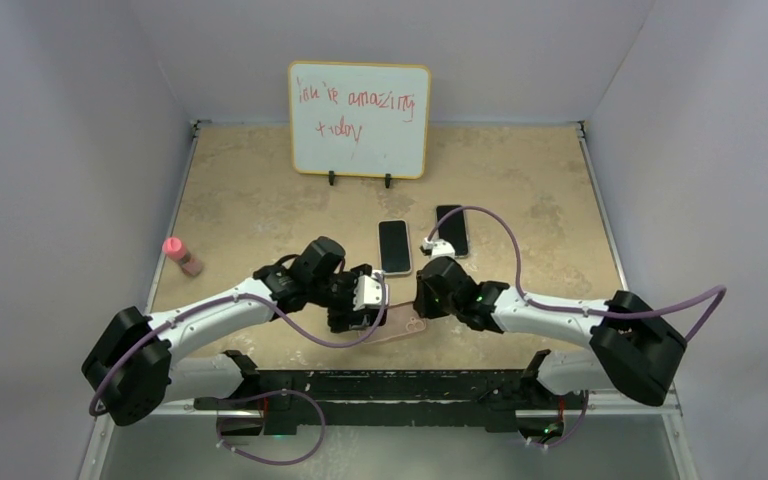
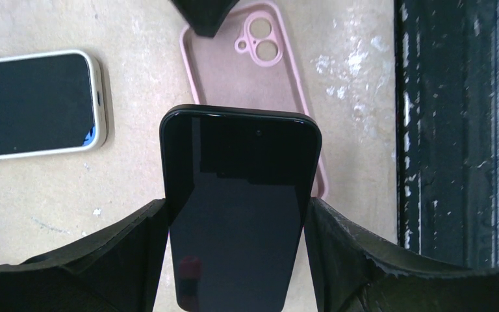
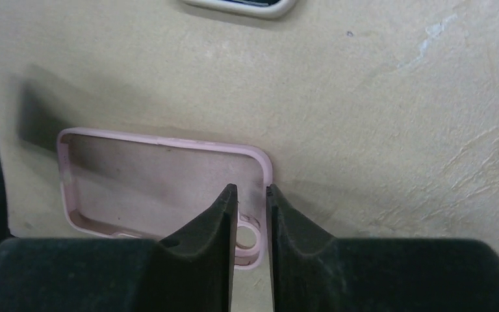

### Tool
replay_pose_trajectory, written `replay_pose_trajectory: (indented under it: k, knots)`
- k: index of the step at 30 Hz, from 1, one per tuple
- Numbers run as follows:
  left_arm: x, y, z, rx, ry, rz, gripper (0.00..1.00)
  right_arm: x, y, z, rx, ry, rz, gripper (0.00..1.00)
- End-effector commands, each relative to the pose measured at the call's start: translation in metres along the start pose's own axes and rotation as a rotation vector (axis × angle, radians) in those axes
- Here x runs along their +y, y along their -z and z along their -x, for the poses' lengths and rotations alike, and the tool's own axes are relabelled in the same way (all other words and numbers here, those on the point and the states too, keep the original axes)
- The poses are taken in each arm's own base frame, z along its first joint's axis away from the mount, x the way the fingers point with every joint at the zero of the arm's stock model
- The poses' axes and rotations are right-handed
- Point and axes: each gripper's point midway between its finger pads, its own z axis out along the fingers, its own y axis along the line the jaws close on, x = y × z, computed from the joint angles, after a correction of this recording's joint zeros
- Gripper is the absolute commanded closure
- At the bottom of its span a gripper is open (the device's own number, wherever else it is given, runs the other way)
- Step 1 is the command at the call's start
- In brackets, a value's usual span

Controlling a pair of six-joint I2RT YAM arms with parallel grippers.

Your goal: Put the phone into the phone case

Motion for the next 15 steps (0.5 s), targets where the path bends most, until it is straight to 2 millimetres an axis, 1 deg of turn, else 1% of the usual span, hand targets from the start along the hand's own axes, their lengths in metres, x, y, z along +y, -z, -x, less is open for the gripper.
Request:
replay_pose_trajectory:
  k: [1, 3, 4, 5, 10, 12, 15]
  knots:
    - [0.002, 0.006, 0.048, -0.195, -0.018, -0.007, 0.65, 0.020, 0.010, 0.023, -0.028, -0.048, 0.026, 0.70]
    - [0.001, 0.007, 0.053, -0.222, 0.000, -0.003, 0.65, 0.027, 0.020, 0.022, -0.011, -0.095, 0.059, 0.63]
    - [0.002, 0.008, 0.056, -0.234, 0.001, 0.004, 0.65, 0.029, 0.025, 0.025, -0.023, -0.118, 0.076, 0.61]
    - [0.002, 0.008, 0.057, -0.239, 0.009, 0.007, 0.65, 0.034, 0.030, 0.028, -0.038, -0.138, 0.102, 0.60]
    - [0.002, 0.010, 0.063, -0.256, 0.035, 0.004, 0.65, 0.068, 0.060, 0.051, -0.122, -0.251, 0.307, 0.52]
    - [0.002, 0.010, 0.064, -0.261, 0.041, 0.003, 0.65, 0.074, 0.068, 0.058, -0.150, -0.296, 0.346, 0.49]
    - [0.002, 0.010, 0.064, -0.262, 0.046, 0.004, 0.65, 0.080, 0.079, 0.072, -0.202, -0.349, 0.387, 0.48]
